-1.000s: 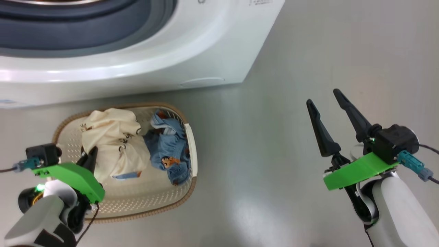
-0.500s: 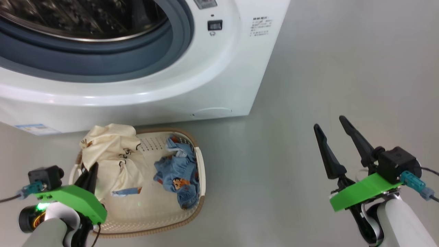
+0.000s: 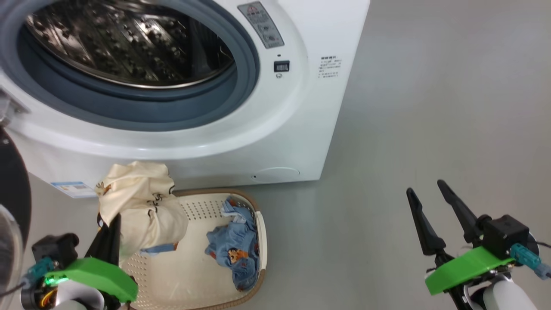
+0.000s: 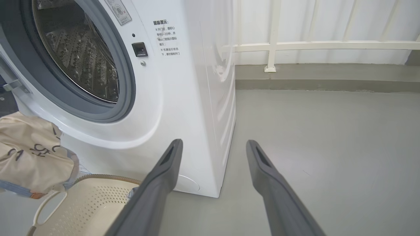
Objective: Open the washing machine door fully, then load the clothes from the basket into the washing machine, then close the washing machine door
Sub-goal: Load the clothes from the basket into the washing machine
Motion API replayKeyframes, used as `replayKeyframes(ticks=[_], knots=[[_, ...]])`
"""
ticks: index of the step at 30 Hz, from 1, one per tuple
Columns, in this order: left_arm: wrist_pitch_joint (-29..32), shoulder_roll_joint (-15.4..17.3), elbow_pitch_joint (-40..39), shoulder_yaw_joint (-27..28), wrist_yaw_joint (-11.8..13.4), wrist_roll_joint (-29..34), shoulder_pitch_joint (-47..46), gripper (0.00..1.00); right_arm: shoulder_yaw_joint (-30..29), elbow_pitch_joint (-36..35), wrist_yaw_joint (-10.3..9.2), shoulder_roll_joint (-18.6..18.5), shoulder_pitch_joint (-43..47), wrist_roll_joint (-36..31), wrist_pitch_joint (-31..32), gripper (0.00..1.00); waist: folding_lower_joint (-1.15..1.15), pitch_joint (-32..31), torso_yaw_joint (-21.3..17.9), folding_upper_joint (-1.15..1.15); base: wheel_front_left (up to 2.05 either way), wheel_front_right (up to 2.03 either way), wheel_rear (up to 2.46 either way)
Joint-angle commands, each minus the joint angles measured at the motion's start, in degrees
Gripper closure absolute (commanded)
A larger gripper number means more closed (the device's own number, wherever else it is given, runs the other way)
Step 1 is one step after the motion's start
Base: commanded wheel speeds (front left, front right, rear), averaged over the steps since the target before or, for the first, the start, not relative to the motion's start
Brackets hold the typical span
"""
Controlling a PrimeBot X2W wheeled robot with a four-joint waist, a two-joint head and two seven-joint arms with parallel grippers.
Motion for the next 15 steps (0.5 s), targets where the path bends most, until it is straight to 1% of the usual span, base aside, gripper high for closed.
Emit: replayKeyframes(ticks=[1,7,15], knots=[[-0.8,1.6,-2.0,2.8,-0.1,0.9,0.6,1.0,0.9,-1.3,0.08,-0.5,1.0,0.6,-0.4,0.0,0.0,-1.7,0.7,0.01,0.0,0.0,0.0],[-0.8,0.1,-9.2,7.4,-0.1,5.4,5.9,1.0,-0.1,-1.6,0.08,-0.5,3.4,0.7,-0.4,0.0,0.0,-4.0,1.0,0.01,0.0,0.0,0.0],[-0.8,-1.6,-17.9,12.1,-0.1,9.0,12.3,1.0,-1.4,-2.0,0.08,-0.4,5.7,0.8,-0.4,0.0,0.0,-5.7,1.2,0.01,0.0,0.0,0.0]])
